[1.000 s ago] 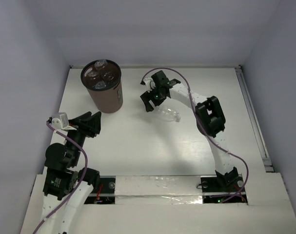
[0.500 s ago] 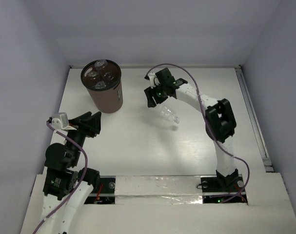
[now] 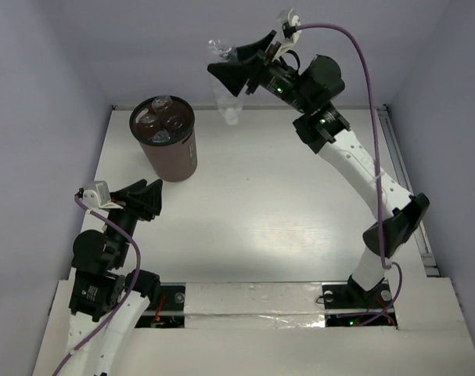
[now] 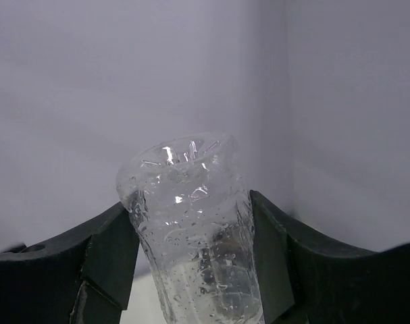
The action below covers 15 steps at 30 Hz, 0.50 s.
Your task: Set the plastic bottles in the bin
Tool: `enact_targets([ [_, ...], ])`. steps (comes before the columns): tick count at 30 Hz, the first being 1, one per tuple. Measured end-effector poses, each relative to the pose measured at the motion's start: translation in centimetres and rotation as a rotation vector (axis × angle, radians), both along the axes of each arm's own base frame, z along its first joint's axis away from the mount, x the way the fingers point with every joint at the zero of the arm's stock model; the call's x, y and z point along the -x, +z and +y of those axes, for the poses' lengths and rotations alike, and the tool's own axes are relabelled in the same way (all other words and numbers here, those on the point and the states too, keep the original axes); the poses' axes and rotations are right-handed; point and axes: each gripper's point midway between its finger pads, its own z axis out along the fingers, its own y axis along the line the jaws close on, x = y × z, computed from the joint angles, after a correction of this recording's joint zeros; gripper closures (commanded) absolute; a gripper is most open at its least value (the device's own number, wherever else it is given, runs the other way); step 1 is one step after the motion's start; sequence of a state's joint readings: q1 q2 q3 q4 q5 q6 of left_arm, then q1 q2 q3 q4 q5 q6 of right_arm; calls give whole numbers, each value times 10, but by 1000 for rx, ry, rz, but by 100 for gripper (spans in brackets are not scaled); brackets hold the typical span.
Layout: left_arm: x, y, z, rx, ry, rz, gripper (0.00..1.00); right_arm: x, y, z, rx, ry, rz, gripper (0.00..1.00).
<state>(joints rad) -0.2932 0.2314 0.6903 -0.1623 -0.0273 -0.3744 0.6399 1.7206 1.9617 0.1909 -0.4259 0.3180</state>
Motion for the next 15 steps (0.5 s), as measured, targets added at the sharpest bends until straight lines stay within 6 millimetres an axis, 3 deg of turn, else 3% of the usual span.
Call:
enact_targets([
  [3,0,0,0,0,0,0,53,0,27,18,-146,66,-38,61],
  [6,0,0,0,0,0,0,53,-22,25,47,-239,105,-14,61],
  [9,0,0,0,0,0,1,53,-52,-2,83,-285,113,39,61],
  [12,0,0,0,0,1,1,54,-77,-40,115,-298,97,101,61],
  [15,0,0,0,0,1,1,54,-89,-75,140,-289,70,149,61],
])
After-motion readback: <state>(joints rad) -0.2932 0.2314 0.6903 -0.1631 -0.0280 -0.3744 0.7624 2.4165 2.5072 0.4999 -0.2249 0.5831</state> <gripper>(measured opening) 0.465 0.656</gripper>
